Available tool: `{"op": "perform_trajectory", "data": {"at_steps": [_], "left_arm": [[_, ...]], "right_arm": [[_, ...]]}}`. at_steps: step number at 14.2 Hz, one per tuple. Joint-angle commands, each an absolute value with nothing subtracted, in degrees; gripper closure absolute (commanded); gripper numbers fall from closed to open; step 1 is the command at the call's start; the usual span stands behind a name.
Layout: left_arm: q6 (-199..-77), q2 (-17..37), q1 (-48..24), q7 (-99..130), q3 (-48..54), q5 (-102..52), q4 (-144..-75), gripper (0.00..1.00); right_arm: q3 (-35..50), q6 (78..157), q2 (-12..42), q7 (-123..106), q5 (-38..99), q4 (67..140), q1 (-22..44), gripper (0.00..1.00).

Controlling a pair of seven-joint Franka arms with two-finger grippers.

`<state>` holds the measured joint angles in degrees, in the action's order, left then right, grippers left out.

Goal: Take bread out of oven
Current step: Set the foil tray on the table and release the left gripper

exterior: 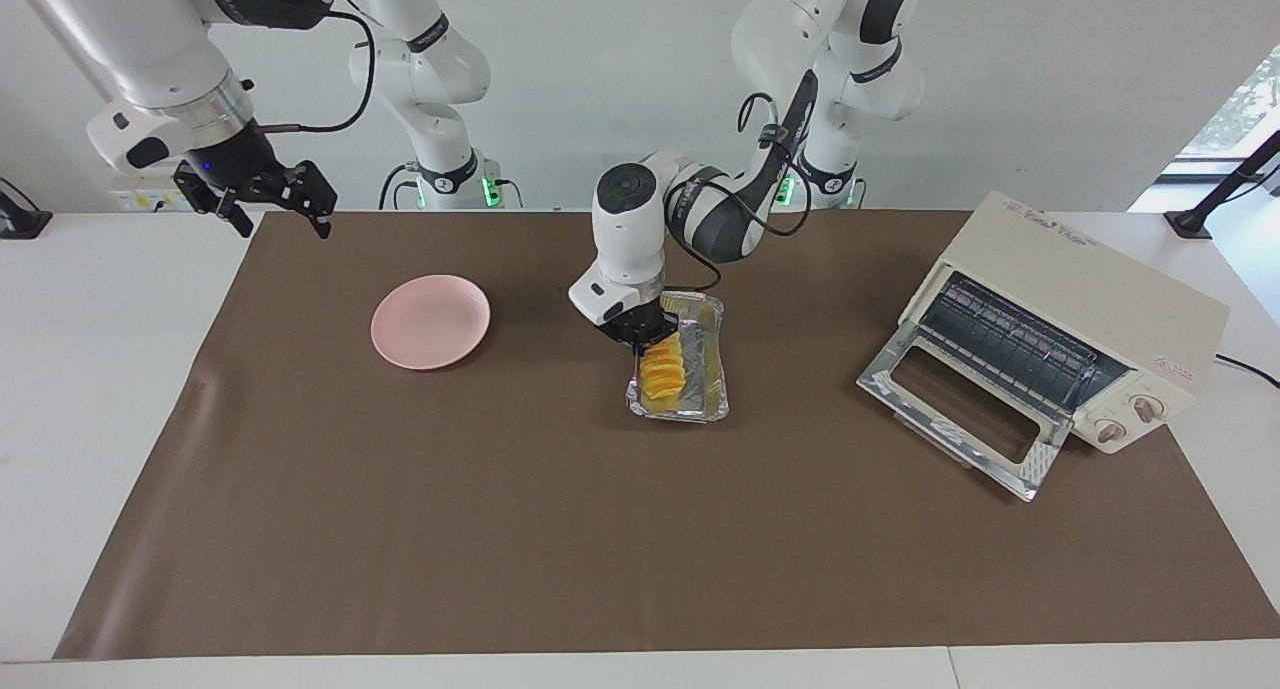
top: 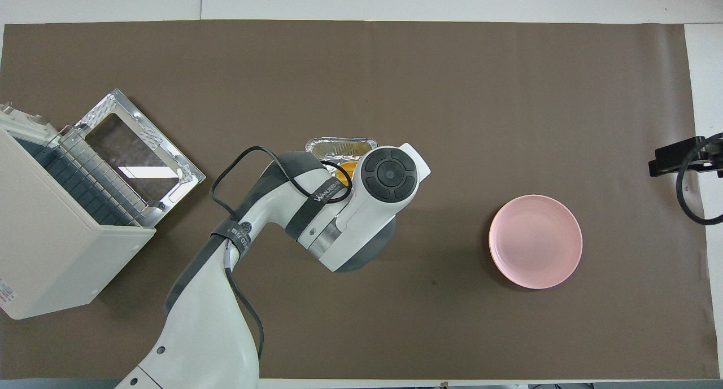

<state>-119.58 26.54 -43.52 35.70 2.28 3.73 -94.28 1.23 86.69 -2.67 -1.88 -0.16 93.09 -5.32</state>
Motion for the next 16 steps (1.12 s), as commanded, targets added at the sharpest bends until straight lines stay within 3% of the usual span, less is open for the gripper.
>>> {"op": "perform_trajectory", "data": {"at_steps": [1, 10, 11, 12, 13, 16], "left_arm": [[-120.76, 27.77, -45.78, 37.96, 1.49, 5.36, -93.43, 1.00], [-121.20, 28.92, -48.16, 44.30, 1.41, 6.86, -93.16, 1.00], [-121.20, 29.00, -48.16, 44.30, 1.32, 6.94, -93.16, 0.79], [-121.20, 29.00, -48.16, 44.12, 1.23, 7.73, -93.08, 0.04], [-120.94, 29.00, -48.16, 43.95, 1.23, 8.95, -92.55, 0.00], [-120.24, 29.00, -47.29, 43.60, 1.23, 8.79, -90.45, 0.00]], "right_arm": [[1.23, 87.98, -4.39, -3.95, -0.26, 95.27, -5.27, 0.00], [1.41, 88.24, -5.27, -4.04, -0.09, 96.94, -5.27, 0.00], [1.41, 88.16, -5.27, -4.04, -0.09, 96.94, -5.27, 0.00], [1.41, 88.07, -5.27, -4.04, -0.09, 97.03, -5.27, 0.00], [1.41, 88.07, -5.27, -4.04, -0.09, 97.03, -5.19, 0.00], [1.49, 87.98, -5.27, -3.61, -0.09, 97.03, -5.01, 0.00]]}}
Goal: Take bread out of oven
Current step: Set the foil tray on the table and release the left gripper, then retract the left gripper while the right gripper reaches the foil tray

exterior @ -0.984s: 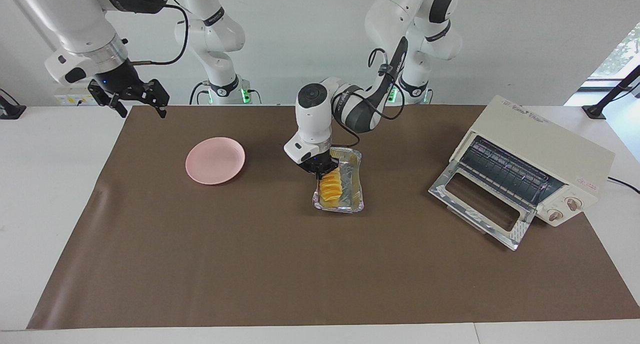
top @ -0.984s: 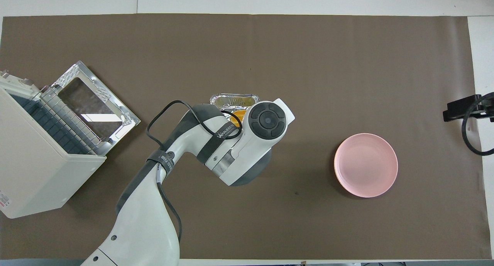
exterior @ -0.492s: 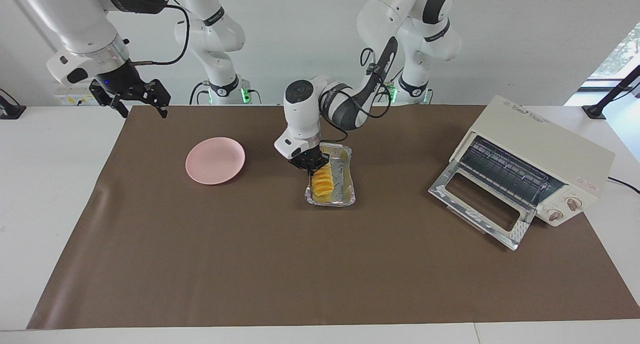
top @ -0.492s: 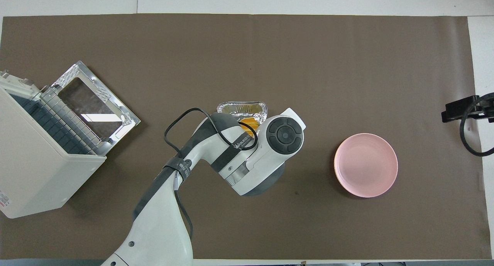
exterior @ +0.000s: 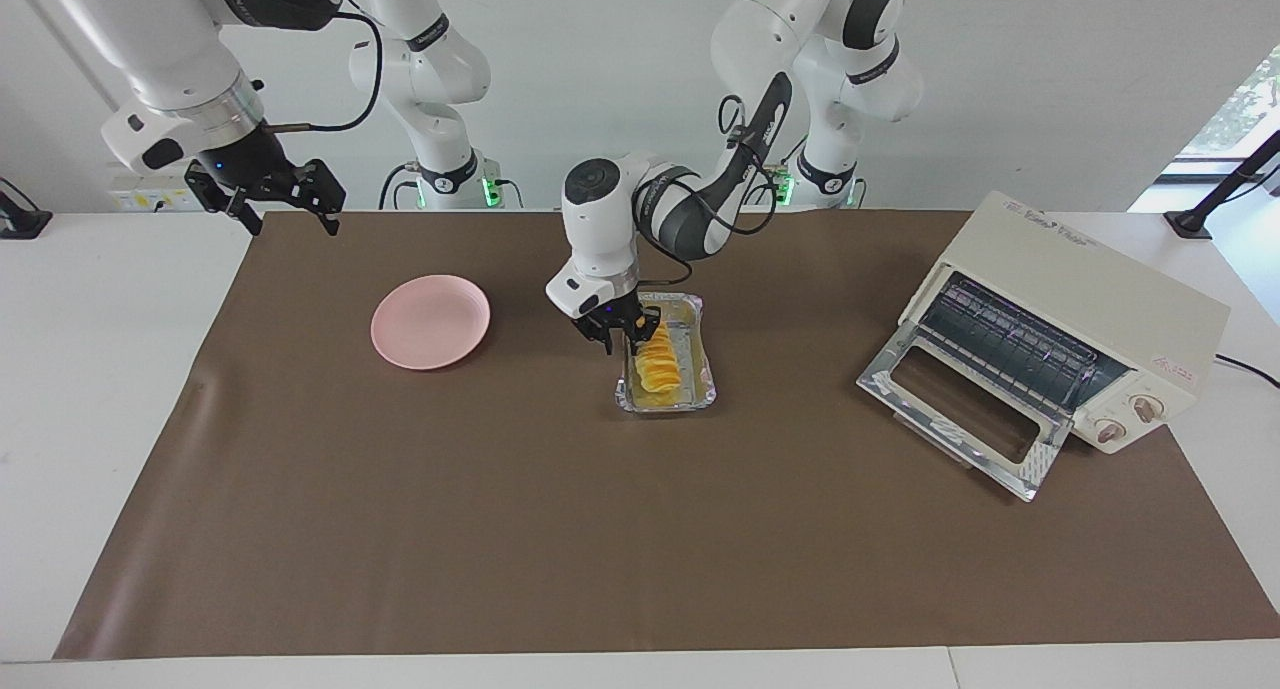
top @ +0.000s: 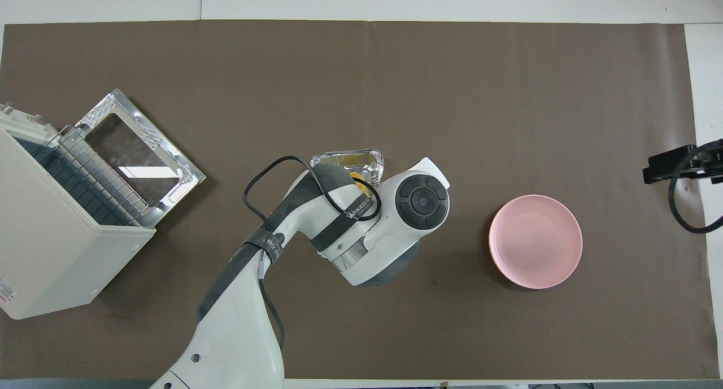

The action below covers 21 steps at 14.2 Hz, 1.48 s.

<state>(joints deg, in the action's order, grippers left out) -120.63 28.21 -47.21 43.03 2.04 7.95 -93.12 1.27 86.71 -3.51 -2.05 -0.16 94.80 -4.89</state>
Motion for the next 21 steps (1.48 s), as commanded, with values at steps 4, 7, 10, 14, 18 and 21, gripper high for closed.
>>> {"op": "perform_trajectory", "data": {"at_steps": [4, 7, 10, 14, 18, 21], "left_arm": [[-115.41, 29.71, -42.90, 43.33, 1.14, 3.45, -83.34, 0.00], [-110.58, 24.63, -37.98, 38.61, 1.14, 2.81, -82.79, 0.00], [-105.31, 20.84, -31.84, 29.12, 1.14, 2.81, -82.88, 0.00], [-99.41, 17.58, -21.82, 15.58, 1.14, 2.81, -83.15, 0.00], [-98.00, 14.42, -15.66, 8.80, 1.14, 2.81, -84.02, 0.00], [-97.57, 13.89, -13.72, 8.44, 1.05, 2.90, -84.64, 0.00]], "right_arm": [[2.81, 90.42, -5.10, -2.12, -0.09, 97.21, -2.74, 0.00], [2.99, 91.93, -4.05, 0.95, -0.09, 97.82, 3.50, 0.00], [2.99, 99.91, -1.95, 7.10, -0.09, 101.60, 9.99, 0.00], [3.08, 105.99, 5.00, 9.23, 1.57, 100.02, 14.59, 0.00], [3.08, 111.00, 11.76, 13.60, 3.60, 98.01, 19.06, 0.00], [3.08, 109.78, 18.86, 18.26, 3.52, 91.71, 21.61, 0.00]]}}
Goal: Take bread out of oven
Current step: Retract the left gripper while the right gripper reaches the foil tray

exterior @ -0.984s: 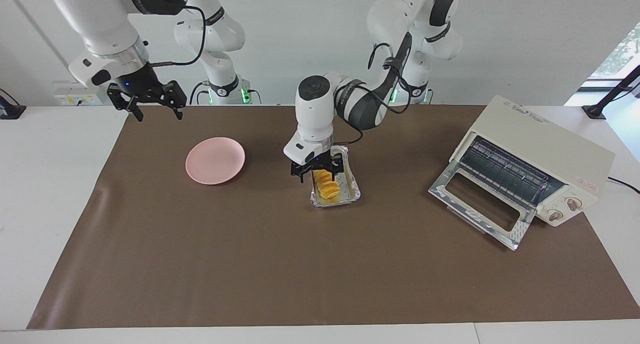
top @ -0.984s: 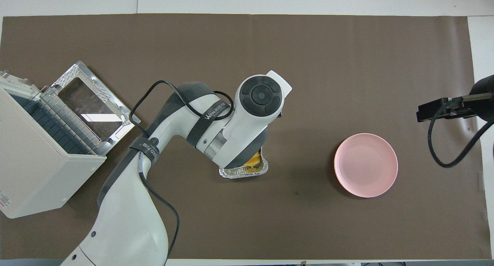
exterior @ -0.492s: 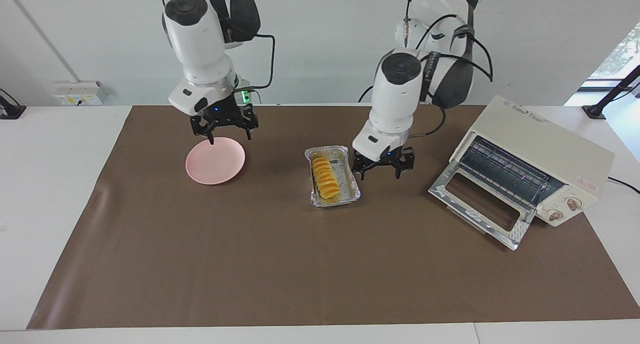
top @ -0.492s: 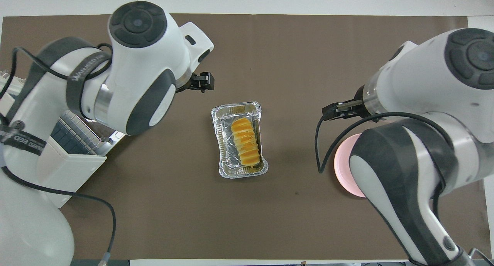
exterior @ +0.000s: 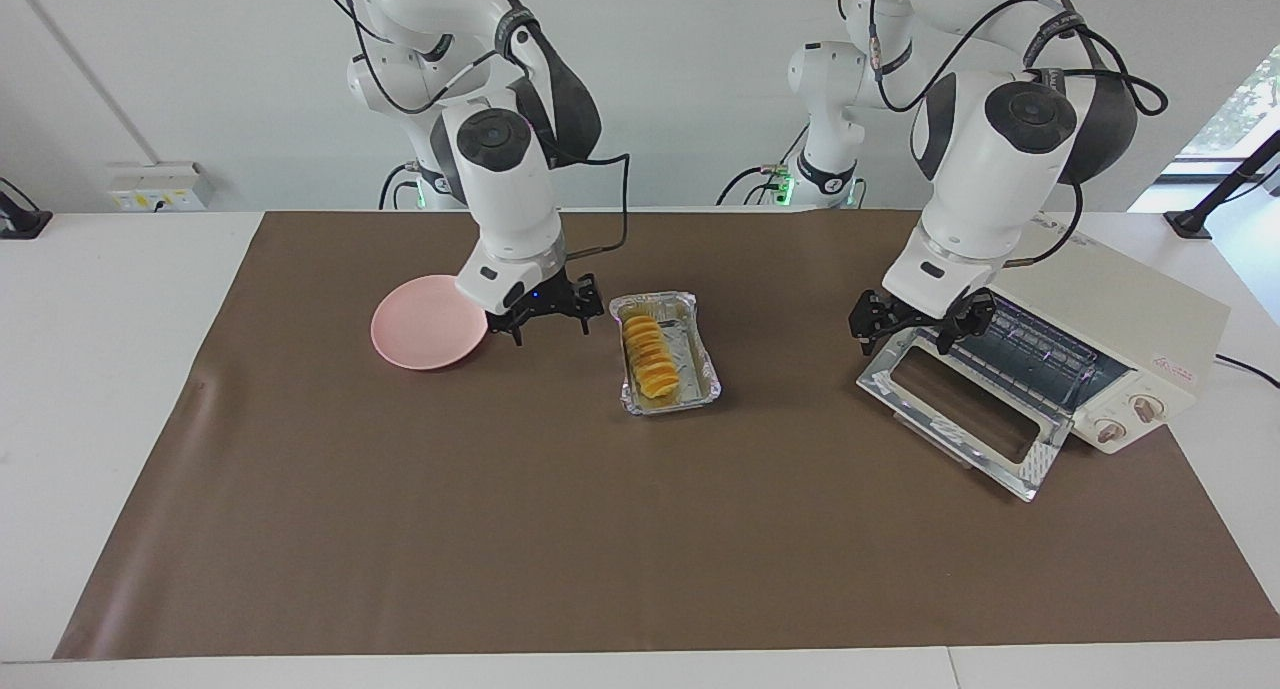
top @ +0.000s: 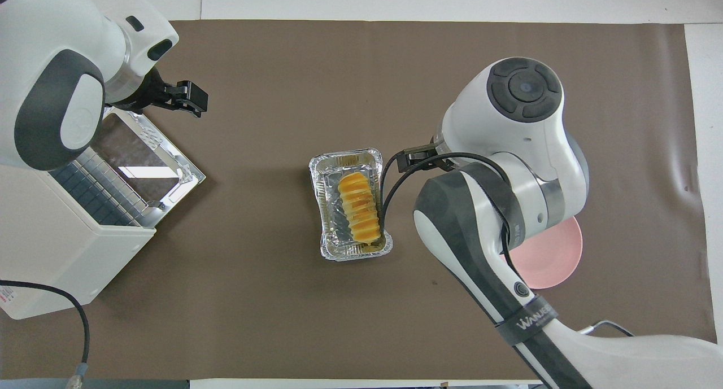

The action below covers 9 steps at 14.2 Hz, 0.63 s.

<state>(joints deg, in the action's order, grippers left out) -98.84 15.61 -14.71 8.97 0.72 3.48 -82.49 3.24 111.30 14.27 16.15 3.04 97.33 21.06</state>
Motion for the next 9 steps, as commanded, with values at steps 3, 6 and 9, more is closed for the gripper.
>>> {"op": "perform_trajectory", "data": {"at_steps": [3, 6, 9], "left_arm": [[-96.51, 11.96, -11.25, 7.91, 1.14, 2.90, -87.18, 0.00], [-93.89, 9.68, -8.80, 5.55, 1.40, 2.73, -88.85, 0.00], [-89.05, 6.51, -6.69, -2.79, 1.32, 2.72, -89.74, 0.00]], "right_arm": [[3.08, 108.19, 24.94, 22.74, 3.08, 86.06, 25.74, 0.00], [3.08, 111.17, 26.19, 24.96, 3.69, 86.04, 26.28, 0.00], [3.16, 111.97, 26.63, 29.51, 3.87, 87.71, 27.24, 0.00]]}}
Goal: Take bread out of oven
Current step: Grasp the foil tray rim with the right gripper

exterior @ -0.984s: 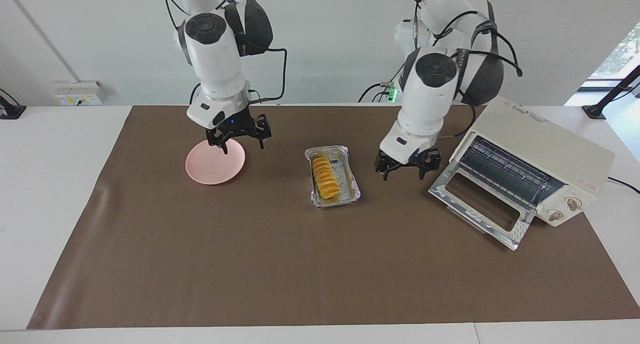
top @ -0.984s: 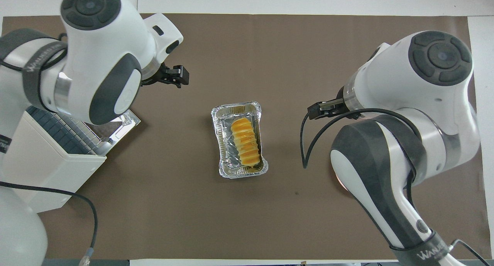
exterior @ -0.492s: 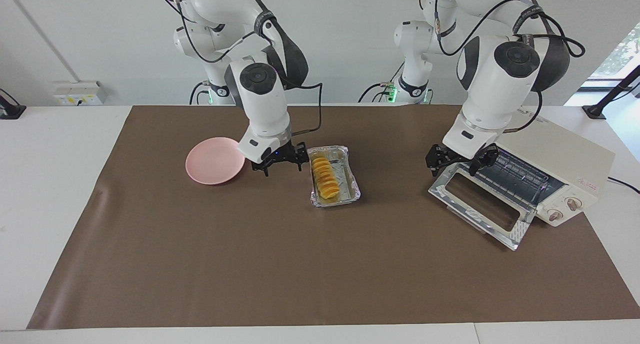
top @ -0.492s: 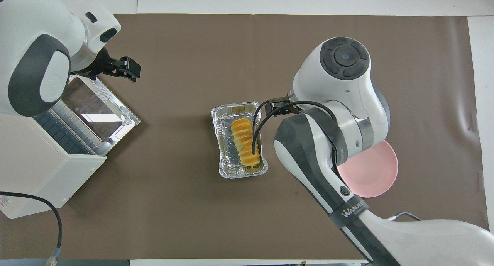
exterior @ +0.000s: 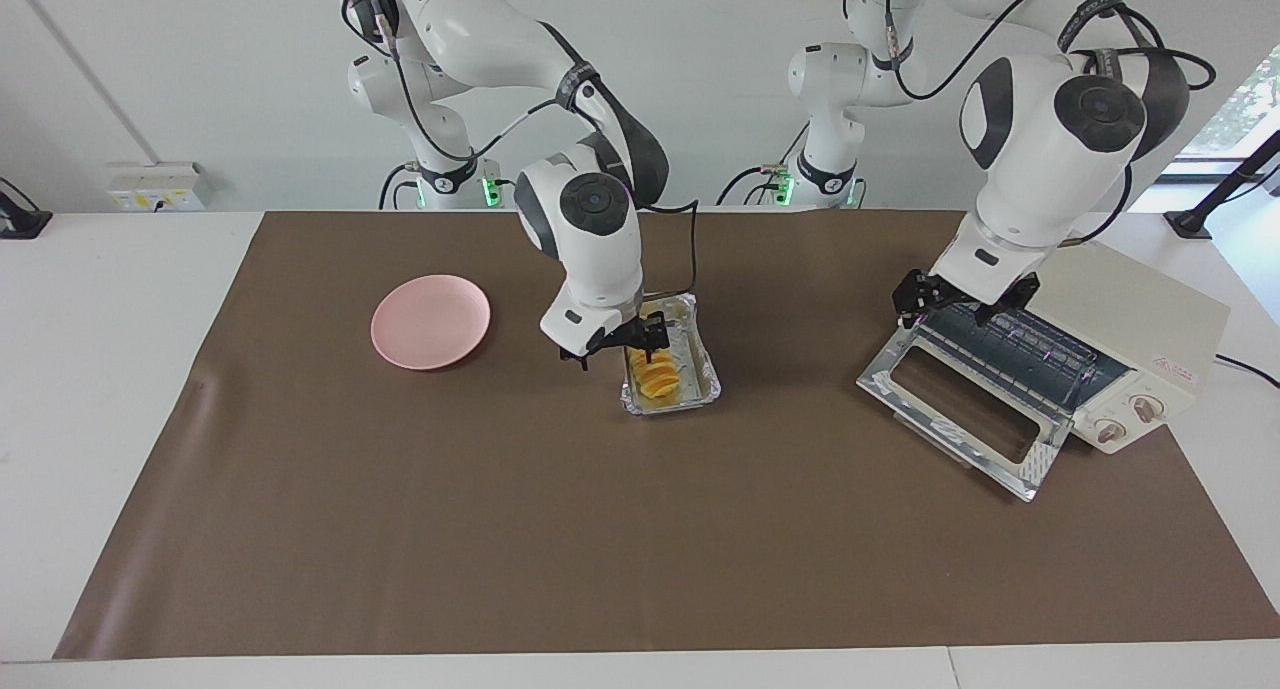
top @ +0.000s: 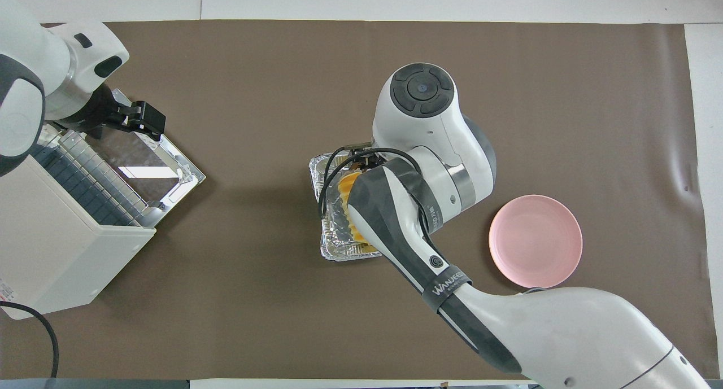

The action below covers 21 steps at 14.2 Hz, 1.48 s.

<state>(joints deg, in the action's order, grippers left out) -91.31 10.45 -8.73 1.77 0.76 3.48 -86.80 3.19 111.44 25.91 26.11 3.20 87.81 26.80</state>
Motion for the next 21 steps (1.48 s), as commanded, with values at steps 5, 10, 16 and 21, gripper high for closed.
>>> {"op": "perform_trajectory", "data": {"at_steps": [5, 10, 16, 21], "left_arm": [[-89.47, 0.70, -7.12, -3.25, 1.05, 2.73, -96.59, 0.00], [-89.38, 0.09, -7.29, -3.16, 0.97, 2.72, -97.38, 0.00], [-89.74, 0.00, -7.47, -2.72, -1.66, 2.20, -97.21, 0.00], [-90.62, -0.09, -7.47, -2.46, -1.93, 2.28, -97.21, 0.00]], "right_arm": [[3.16, 114.59, 25.76, 32.78, 5.36, 92.71, 27.51, 0.00], [3.16, 122.42, 23.91, 32.87, 9.23, 99.48, 27.51, 0.01], [3.25, 120.86, 22.85, 32.78, 9.23, 101.42, 27.95, 0.19], [3.25, 120.23, 19.78, 32.34, 9.23, 105.38, 28.21, 0.33]]}}
